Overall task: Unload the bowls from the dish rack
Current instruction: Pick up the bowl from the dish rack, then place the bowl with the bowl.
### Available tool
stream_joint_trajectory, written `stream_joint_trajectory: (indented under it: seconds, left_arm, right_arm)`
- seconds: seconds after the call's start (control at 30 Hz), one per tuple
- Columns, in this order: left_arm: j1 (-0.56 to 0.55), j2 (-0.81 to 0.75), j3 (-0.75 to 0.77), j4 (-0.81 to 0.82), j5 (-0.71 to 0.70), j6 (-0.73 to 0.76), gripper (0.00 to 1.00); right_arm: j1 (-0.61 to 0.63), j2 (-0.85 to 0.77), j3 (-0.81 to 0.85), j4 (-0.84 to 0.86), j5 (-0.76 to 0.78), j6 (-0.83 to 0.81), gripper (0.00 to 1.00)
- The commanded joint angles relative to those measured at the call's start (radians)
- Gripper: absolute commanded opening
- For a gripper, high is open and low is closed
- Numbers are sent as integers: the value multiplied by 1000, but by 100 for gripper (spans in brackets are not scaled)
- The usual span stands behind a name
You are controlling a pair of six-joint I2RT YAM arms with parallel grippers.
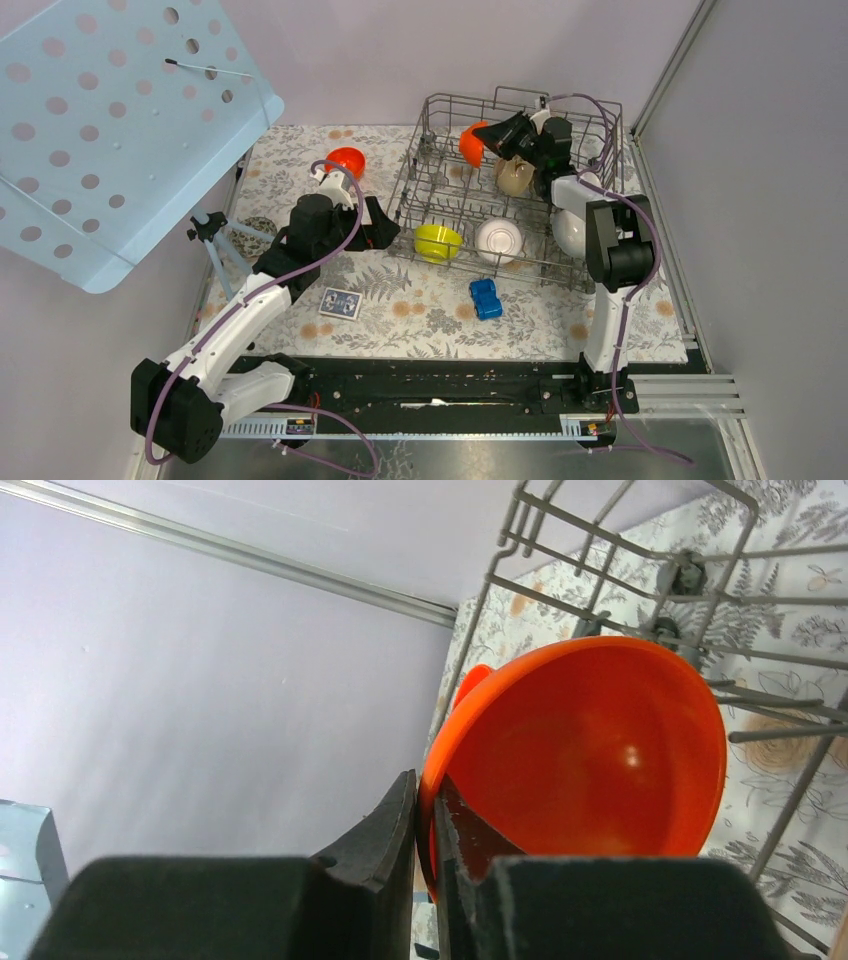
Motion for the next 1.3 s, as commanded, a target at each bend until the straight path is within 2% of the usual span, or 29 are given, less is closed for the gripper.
stream_joint_trajectory:
  seconds: [0.0, 0.47, 0.7, 0.83, 1.03, 1.27]
  left_arm:
    - [0, -13, 29, 6, -16, 9, 99]
    - [-1, -30, 26, 5, -29, 10, 99]
    - [-1, -39, 27, 4, -27, 6, 99]
    - [-1, -46, 29, -1, -37, 4, 99]
    - [-27, -76, 29, -13, -96, 13, 99]
    - [-82, -88, 64, -85, -249, 36, 99]
  right_arm:
    - [-20, -81, 3, 102, -20, 28, 0]
    - [-21, -141, 4, 113, -50, 45, 0]
    - [9, -241, -4, 55, -47, -6, 0]
    - [57, -341, -27, -24, -32, -93, 0]
    - [172, -551, -166, -137, 28, -243, 0]
    - [387, -875, -279, -445, 151, -533, 0]
